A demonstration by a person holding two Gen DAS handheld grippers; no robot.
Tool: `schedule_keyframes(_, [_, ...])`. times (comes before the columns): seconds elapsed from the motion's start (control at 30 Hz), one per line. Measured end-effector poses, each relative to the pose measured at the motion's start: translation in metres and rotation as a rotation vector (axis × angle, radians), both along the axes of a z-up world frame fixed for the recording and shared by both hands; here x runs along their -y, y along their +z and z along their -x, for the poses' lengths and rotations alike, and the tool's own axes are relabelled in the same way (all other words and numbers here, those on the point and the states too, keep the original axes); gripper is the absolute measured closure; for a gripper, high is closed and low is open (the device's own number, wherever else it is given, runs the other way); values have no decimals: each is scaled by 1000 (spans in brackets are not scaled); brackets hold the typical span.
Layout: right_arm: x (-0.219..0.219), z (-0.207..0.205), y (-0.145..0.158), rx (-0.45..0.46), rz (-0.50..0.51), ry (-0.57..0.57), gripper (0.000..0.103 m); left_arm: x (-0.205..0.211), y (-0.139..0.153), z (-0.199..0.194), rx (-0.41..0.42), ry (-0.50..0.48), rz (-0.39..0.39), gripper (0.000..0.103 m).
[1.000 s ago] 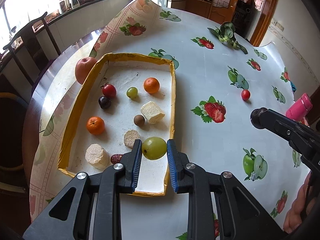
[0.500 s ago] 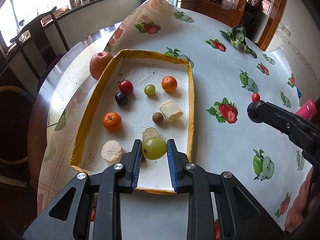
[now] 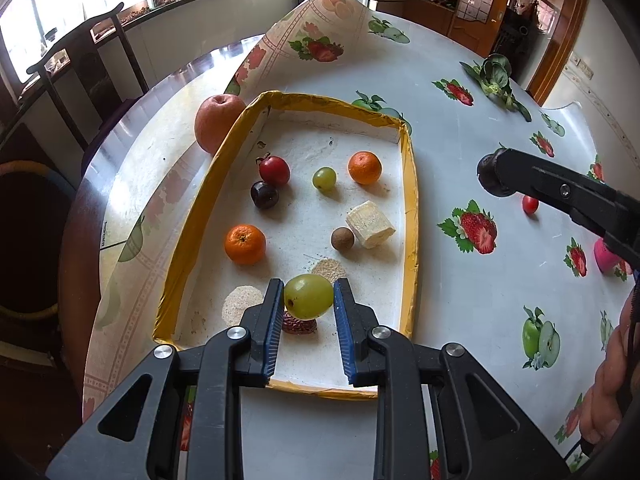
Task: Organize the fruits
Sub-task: 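Carry the grape and plum in both grippers over the tray, then open both grippers to release the grape and plum into the tray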
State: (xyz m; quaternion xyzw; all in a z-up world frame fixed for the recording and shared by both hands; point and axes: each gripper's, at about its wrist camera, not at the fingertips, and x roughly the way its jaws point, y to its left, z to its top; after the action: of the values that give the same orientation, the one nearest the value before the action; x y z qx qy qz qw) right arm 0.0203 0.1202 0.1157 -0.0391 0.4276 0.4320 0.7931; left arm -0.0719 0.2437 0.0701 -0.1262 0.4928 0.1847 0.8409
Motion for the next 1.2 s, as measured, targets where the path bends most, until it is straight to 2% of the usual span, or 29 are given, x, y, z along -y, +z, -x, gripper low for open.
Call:
schedule_keyframes(0.37, [-18, -19, -14, -19, 10, 14, 83, -11, -9, -16, -16, 10, 15, 81])
schedule_keyframes(0.7, [-44, -54, -28, -27, 22, -4, 83, -25, -17, -56, -18, 18, 45, 81])
schedule_keyframes(0.93, [-76, -91, -51, -51, 55, -22, 83, -33, -35, -83, -48, 28, 53, 81])
schedule_keyframes(1.2, [-100, -109, -84, -86, 101, -24, 82, -38, -52, -96, -81, 35, 67, 81])
